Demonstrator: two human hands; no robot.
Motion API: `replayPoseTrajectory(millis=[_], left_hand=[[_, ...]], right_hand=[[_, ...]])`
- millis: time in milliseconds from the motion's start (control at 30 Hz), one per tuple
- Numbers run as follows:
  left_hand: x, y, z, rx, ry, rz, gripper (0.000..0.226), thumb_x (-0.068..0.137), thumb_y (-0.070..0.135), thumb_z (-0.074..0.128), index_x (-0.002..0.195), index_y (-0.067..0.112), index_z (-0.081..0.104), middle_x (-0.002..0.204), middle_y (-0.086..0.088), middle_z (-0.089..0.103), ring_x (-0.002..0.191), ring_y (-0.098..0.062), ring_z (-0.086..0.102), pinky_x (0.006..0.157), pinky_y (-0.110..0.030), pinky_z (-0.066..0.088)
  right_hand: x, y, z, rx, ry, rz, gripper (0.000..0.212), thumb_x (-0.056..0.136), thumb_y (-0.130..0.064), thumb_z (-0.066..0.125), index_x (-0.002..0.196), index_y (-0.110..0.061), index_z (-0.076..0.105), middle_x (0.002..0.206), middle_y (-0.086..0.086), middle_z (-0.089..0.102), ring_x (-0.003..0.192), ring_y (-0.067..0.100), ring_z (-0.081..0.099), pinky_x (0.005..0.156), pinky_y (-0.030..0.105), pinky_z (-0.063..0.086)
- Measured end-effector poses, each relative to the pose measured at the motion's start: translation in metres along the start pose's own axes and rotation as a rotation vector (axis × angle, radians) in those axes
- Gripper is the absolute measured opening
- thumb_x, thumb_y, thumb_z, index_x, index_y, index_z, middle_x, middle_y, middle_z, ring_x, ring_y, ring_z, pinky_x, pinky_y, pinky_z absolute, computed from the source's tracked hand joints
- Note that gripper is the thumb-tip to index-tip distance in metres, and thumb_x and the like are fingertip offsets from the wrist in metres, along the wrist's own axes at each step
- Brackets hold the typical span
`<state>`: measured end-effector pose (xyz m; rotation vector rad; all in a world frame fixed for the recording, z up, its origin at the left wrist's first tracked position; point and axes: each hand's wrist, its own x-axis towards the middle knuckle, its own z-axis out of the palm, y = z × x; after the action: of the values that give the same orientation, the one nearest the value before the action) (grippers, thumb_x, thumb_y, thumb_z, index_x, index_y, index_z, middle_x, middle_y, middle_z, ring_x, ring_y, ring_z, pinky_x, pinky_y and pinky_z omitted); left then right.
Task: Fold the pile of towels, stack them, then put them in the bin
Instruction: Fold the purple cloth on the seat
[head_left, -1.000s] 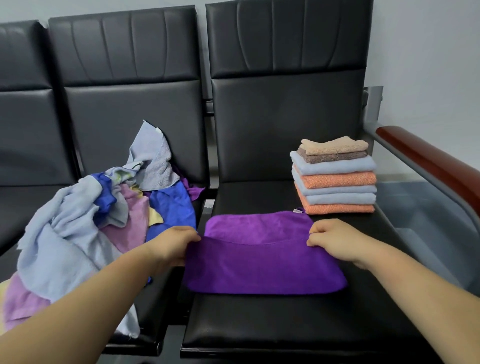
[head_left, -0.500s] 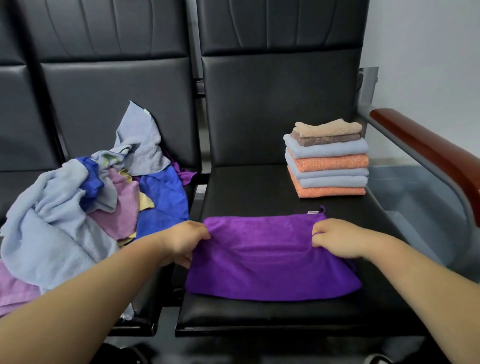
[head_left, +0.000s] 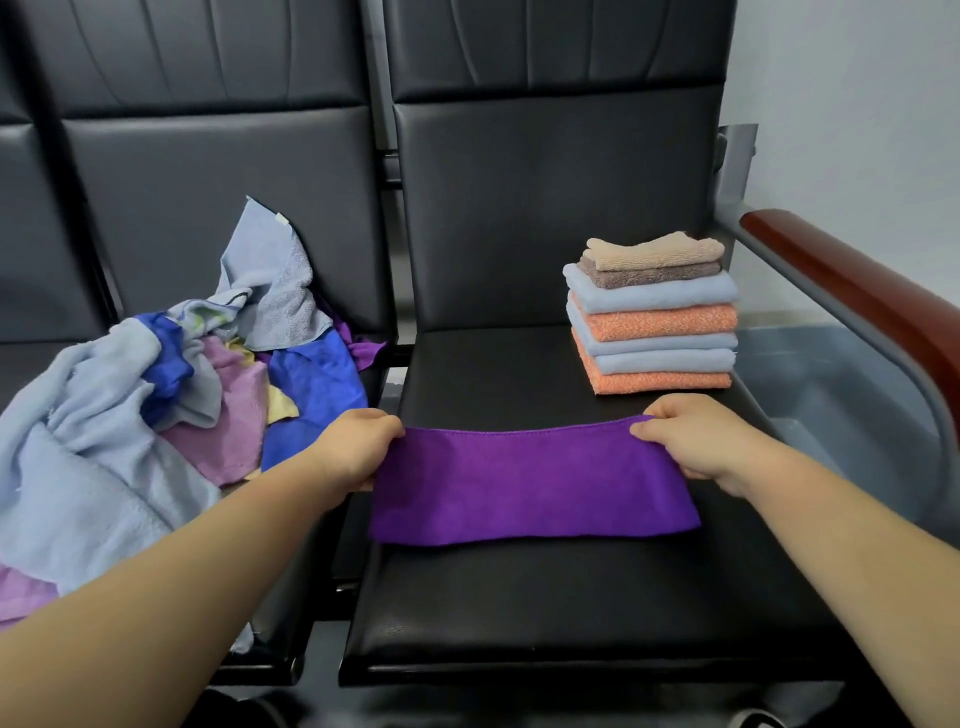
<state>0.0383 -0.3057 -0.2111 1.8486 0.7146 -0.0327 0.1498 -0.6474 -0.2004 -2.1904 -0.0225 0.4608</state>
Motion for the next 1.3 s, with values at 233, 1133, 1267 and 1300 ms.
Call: replayPoseTrajectory(millis=[233,1133,1267,1300], left_hand=[[0.021,-0.006,0.015,0.145,0.086,0.082,0.027,0.1,0.02,0.053,0.074,0.014,0.054,0.071,-0.005,0.052,0.067,-0.021,0.049,0.06,-0.032,0.035],[0.049,-0.017,0.028,0.672,0.261,0.236,0.02,0.104,0.027,0.043,0.088,0.016,0.047,0.084,-0.001,0.056,0.082,-0.026,0.058,0.073,-0.037,0.047],[0.05,-0.014,0.028,0.712,0.254,0.203,0.009,0.097,0.024,0.051,0.092,0.016,0.048,0.084,-0.001,0.058,0.075,-0.019,0.056,0.066,-0.034,0.043],[0.05,-0.012,0.026,0.709,0.234,0.184,0.01,0.095,0.025,0.053,0.095,0.016,0.049,0.085,0.0,0.058,0.076,-0.019,0.056,0.065,-0.034,0.043]], right_hand=[[0.009,0.006,0.007,-0.129,-0.033,0.042,0.017,0.104,-0.029,0.06,0.098,-0.016,0.068,0.083,0.008,0.067,0.062,0.019,0.057,0.047,0.024,0.041],[0.043,0.006,0.019,-0.613,0.116,-0.098,0.017,0.107,-0.04,0.049,0.108,-0.023,0.052,0.094,-0.004,0.057,0.084,0.014,0.056,0.073,0.033,0.046],[0.043,0.001,0.021,-0.627,0.097,-0.063,0.02,0.104,-0.04,0.053,0.103,-0.019,0.054,0.095,-0.001,0.059,0.083,0.015,0.057,0.071,0.033,0.048],[0.043,0.0,0.02,-0.607,0.086,-0.046,0.021,0.101,-0.04,0.056,0.102,-0.019,0.054,0.095,0.0,0.06,0.084,0.016,0.058,0.07,0.034,0.047]])
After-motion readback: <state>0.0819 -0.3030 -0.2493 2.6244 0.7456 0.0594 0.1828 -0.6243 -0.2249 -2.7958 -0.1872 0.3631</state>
